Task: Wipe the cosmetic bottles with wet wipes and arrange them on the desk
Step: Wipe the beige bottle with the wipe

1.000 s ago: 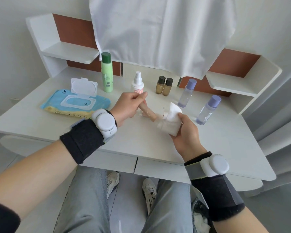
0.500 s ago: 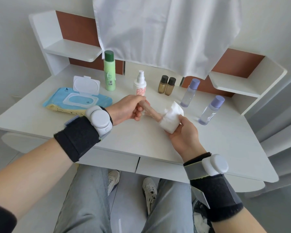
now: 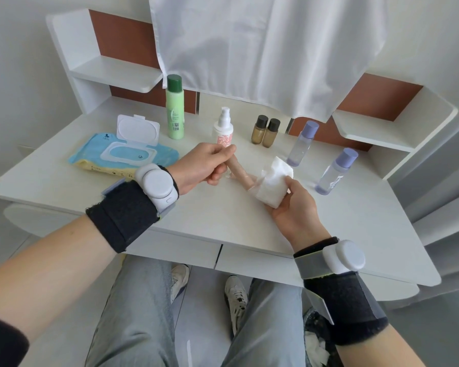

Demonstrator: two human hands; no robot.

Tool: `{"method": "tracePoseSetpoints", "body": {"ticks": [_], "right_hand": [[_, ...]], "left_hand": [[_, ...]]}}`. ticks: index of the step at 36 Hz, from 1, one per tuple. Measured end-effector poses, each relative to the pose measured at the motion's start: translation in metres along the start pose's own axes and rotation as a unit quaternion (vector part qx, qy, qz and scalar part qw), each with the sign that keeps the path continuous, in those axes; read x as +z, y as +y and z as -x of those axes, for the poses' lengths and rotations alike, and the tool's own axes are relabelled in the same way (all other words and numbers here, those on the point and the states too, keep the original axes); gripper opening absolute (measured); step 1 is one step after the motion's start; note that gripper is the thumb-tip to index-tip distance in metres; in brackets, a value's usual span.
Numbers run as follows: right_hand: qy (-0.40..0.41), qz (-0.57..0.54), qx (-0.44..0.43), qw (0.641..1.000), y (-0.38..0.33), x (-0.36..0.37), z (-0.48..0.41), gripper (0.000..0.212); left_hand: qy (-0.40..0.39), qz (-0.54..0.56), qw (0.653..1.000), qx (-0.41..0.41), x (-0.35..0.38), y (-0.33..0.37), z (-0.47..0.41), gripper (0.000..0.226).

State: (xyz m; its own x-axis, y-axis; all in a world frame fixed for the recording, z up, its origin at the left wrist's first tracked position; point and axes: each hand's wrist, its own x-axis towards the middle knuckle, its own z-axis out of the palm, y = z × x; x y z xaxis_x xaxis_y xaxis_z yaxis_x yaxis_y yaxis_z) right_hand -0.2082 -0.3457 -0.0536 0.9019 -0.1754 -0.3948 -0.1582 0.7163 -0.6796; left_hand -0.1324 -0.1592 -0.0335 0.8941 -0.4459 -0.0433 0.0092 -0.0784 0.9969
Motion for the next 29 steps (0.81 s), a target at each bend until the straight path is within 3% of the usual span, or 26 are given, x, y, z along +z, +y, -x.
{"method": "tracePoseSetpoints", "body": {"ticks": [14, 18, 20, 29], "right_hand": [[-0.030, 0.030, -0.012, 0.999, 0.006, 0.015, 0.002, 0.044], [-0.034, 0.023, -0.008, 0.999, 0.005, 0.019, 0.007, 0.040], [-0.030, 0.018, -0.005, 0.999, 0.006, 0.019, 0.008, 0.042], [-0.064, 0.016, -0.013, 0.998, 0.009, 0.019, 0.011, 0.041]], "left_hand": [[-0.100, 0.091, 0.986, -0.095, 0.014, -0.001, 0.010, 0.024], [-0.125, 0.115, 0.979, -0.108, 0.014, 0.000, 0.013, 0.057], [-0.137, 0.116, 0.978, -0.111, 0.014, -0.001, 0.014, 0.061], [-0.118, 0.148, 0.972, -0.138, 0.023, -0.003, 0.015, 0.036]]}}
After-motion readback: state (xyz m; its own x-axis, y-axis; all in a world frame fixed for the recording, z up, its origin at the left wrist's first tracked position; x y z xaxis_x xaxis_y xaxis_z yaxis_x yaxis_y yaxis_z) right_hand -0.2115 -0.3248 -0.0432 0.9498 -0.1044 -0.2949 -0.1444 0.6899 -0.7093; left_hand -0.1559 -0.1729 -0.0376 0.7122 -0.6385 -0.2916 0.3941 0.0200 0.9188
